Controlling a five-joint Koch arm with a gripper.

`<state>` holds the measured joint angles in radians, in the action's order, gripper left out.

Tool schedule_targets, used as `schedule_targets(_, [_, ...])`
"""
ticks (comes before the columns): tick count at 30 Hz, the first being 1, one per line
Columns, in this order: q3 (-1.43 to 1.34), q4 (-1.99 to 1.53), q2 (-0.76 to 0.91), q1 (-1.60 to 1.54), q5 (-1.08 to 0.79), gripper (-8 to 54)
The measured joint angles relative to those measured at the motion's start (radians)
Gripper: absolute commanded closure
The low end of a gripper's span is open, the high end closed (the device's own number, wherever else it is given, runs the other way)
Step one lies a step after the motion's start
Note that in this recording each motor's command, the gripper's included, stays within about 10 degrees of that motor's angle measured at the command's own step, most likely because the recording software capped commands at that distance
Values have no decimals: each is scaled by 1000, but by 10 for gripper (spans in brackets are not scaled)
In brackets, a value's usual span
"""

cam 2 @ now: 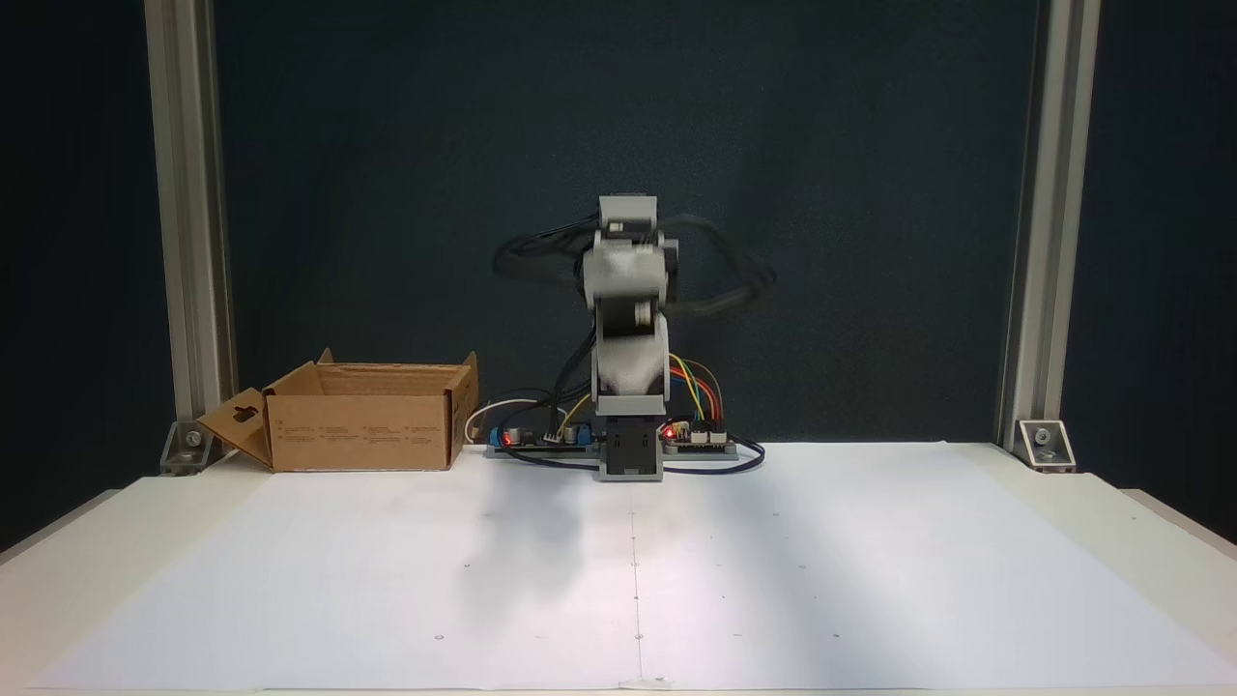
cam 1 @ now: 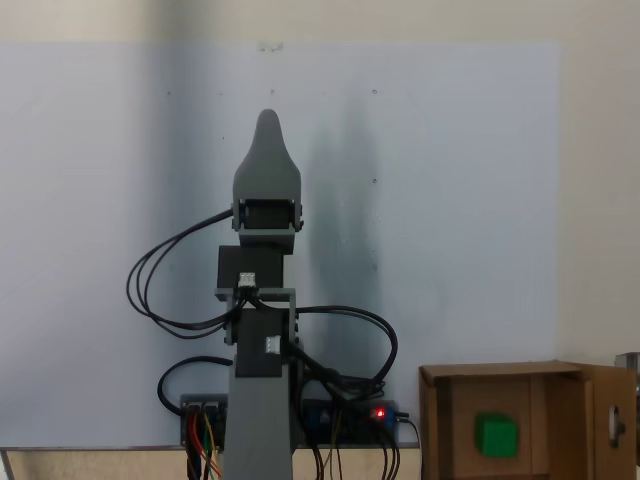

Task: Grasp a green dice and put it in the bin.

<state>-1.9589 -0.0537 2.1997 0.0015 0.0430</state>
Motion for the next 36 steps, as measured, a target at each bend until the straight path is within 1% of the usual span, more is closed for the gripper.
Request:
schedule_targets(4, [-120,83,18,8,0,4])
schedule_targets(9, [-196,206,41,6,0,1])
schedule_targets(10, [-256,268,43,8,0,2])
schedule_targets(14, [-279,347,46,8,0,1])
schedule_targets(18, [-523,449,58,-5,0,12])
schedule_targets(26, [-523,597,58,-12,0,8])
schedule_targets(36, [-598,807,58,-77,0,7])
